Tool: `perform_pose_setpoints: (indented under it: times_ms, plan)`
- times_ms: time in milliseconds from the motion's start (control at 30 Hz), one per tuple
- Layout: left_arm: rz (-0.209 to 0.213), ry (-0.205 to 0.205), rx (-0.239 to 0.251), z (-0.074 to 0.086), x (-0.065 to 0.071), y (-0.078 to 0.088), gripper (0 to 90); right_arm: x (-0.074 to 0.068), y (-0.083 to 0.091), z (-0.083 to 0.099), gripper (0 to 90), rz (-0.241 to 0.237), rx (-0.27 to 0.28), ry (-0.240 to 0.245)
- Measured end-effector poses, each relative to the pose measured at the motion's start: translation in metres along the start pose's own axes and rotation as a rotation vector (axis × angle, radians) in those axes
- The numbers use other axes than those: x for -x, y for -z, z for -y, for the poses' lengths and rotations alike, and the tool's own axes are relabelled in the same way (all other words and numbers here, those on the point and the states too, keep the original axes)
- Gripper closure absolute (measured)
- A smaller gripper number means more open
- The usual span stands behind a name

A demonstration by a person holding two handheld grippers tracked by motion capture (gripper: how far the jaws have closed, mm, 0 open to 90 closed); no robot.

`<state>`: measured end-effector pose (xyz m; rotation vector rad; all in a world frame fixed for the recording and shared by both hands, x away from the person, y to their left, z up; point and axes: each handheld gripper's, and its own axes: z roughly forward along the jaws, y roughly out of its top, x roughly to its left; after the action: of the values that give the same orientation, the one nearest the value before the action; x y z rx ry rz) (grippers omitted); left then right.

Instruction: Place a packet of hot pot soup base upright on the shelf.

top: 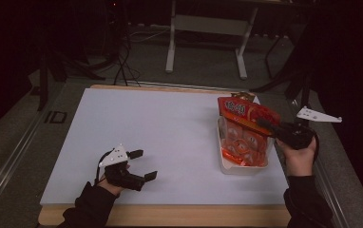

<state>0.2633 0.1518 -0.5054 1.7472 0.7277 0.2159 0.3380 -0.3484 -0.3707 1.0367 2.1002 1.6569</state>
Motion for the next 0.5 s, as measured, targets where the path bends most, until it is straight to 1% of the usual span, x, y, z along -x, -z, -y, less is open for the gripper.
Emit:
perform_pose_setpoints:
  times_ms: [33, 67, 133, 300, 433, 500]
  plan:
    - [0.000, 0.000, 0.000, 0.000, 0.000, 0.000, 1.7, 0.000, 0.000, 0.000, 90.0, 0.000, 0.000, 0.000]
    - [-0.004, 0.013, 0.003, 0.001, -0.001, 0.000, 1.7, 0.001, 0.001, 0.001, 90.0, -0.001, 0.003, -0.006]
    - [-0.009, 0.011, 0.000, 0.002, -0.002, 0.000, 1.7, 0.004, 0.005, 0.007, 90.0, 0.009, 0.008, -0.019]
    - [-0.013, 0.009, -0.010, 0.003, -0.002, 0.000, 1.7, 0.010, 0.011, 0.016, 90.0, 0.029, 0.006, -0.034]
    - [-0.015, 0.014, -0.008, 0.002, -0.002, 0.000, 1.7, 0.014, 0.017, 0.020, 90.0, 0.054, 0.000, -0.034]
    - [-0.015, 0.019, -0.008, 0.003, -0.003, 0.000, 1.7, 0.016, 0.018, 0.024, 90.0, 0.056, -0.007, -0.039]
